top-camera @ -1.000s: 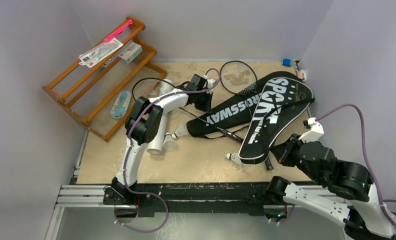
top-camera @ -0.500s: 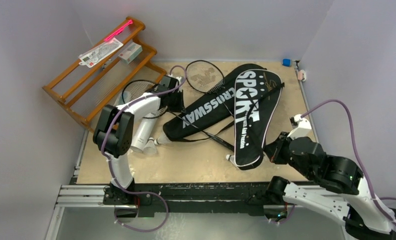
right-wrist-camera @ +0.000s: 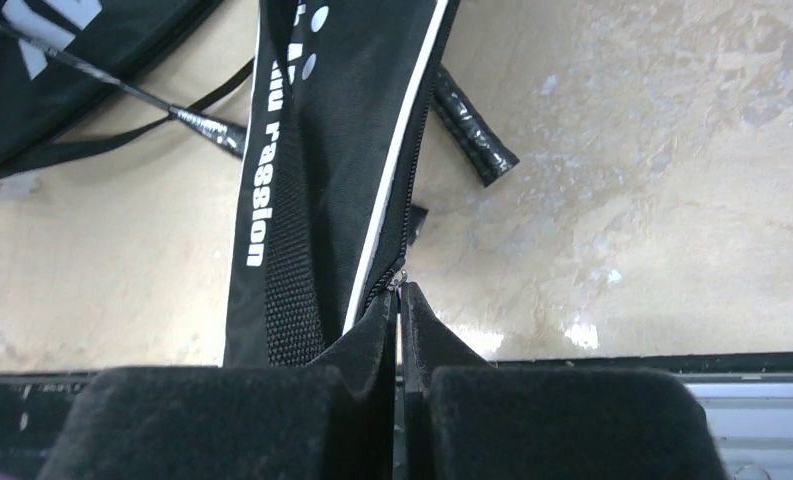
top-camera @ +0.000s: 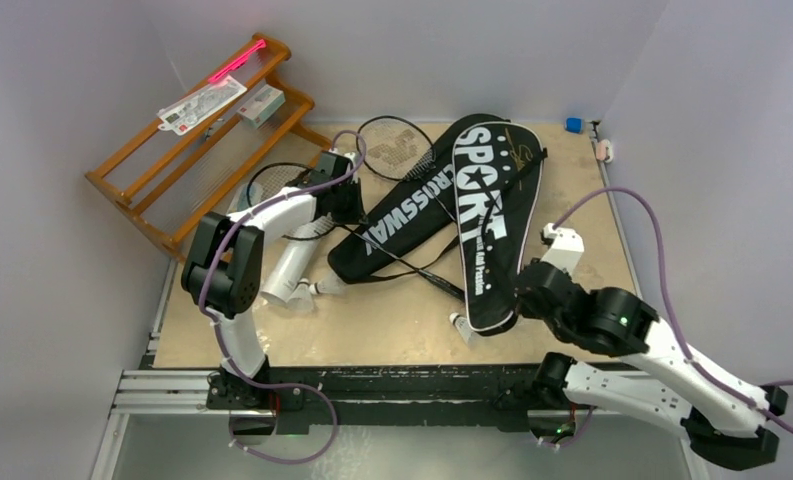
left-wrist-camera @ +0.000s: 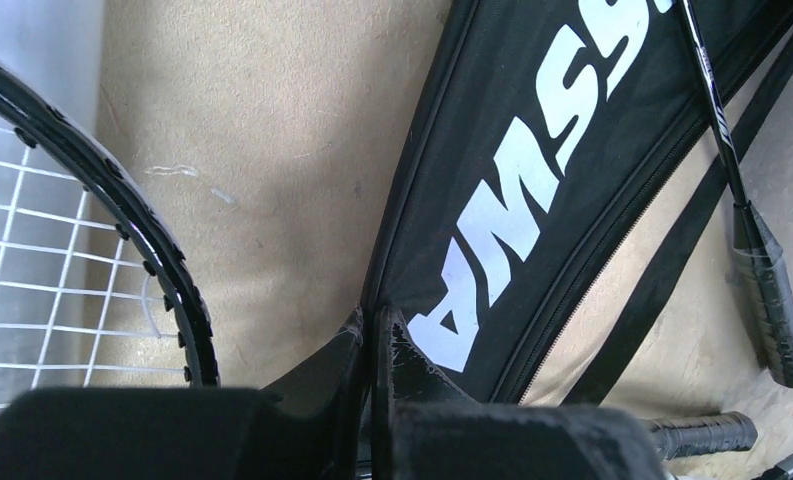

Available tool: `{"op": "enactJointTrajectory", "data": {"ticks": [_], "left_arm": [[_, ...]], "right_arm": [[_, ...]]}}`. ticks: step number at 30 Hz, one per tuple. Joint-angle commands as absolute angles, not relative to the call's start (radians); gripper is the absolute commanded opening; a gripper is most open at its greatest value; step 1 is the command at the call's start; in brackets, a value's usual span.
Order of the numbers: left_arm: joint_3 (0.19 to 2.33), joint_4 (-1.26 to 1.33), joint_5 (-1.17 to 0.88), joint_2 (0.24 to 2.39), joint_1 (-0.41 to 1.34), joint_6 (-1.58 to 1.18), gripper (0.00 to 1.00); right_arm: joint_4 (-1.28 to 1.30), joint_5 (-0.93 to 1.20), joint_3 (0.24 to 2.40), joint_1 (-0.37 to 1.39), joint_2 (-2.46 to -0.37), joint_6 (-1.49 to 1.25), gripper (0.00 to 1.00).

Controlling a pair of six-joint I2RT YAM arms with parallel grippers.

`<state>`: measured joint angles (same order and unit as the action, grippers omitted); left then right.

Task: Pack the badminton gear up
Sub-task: Move the racket bag to the center of the board, then place the racket bag at the center of the board.

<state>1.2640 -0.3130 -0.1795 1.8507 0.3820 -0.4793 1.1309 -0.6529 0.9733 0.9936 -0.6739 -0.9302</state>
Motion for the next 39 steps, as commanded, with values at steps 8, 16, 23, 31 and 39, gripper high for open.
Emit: {"op": "enactJointTrajectory", "data": {"ticks": [8,16,23,31,39], "left_arm": [[1.275,-0.268,-0.210,1.788,0.373,-0.485,0.00],[1.280,-0.262,-0.228,1.794,0.373,-0.488,0.00],[1.284,-0.262,-0.228,1.799,0.373,-0.486,0.00],[1.283,-0.248,-0.242,1.805,0.373,-0.498,0.00],[1.278,-0.238,-0.241,1.810,0.380,-0.503,0.00]], "right_arm": [[0.643,-0.381,0.984,0.457,-0.989,-0.543,0.00],[0.507,-0.163,1.014,0.062,-1.025,-0.558,0.00],[0.463,-0.075,0.954,-0.290,-1.014,-0.663,0.00],[0.454,-0.155,0.914,-0.377,-0.985,-0.758,0.96],[0.291,0.082,0.986,-0.287,-1.101,-0.484,0.88]]}}
